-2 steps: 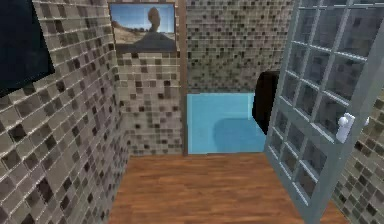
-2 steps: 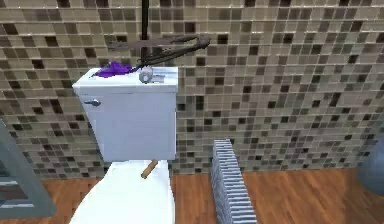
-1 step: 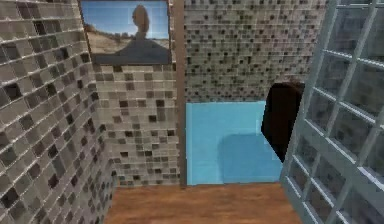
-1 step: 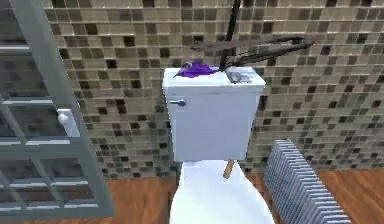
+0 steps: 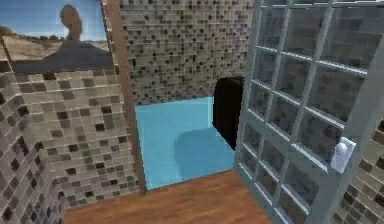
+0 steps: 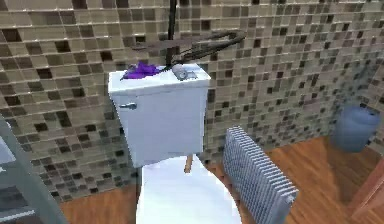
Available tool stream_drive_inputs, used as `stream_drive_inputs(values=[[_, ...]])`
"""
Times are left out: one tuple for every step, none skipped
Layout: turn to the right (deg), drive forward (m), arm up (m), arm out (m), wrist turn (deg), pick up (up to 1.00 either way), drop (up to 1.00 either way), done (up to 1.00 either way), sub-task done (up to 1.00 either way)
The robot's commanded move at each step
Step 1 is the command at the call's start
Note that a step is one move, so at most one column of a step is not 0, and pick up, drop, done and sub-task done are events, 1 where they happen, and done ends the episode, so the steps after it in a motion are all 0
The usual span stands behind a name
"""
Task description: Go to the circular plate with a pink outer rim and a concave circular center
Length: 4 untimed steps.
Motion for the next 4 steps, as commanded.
stream_drive_inputs(values=[[0.0, 1.00, 0.00, 0.00, 0.0, 0.00, 0.00, 0.00, 0.00], [0.0, 0.20, 0.00, 0.00, 0.0, 0.00, 0.00, 0.00, 0.00], [0.0, 1.00, 0.00, 0.00, 0.0, 0.00, 0.00, 0.00, 0.00], [0.0, 0.15, 0.00, 0.00, 0.0, 0.00, 0.00, 0.00, 0.00]])
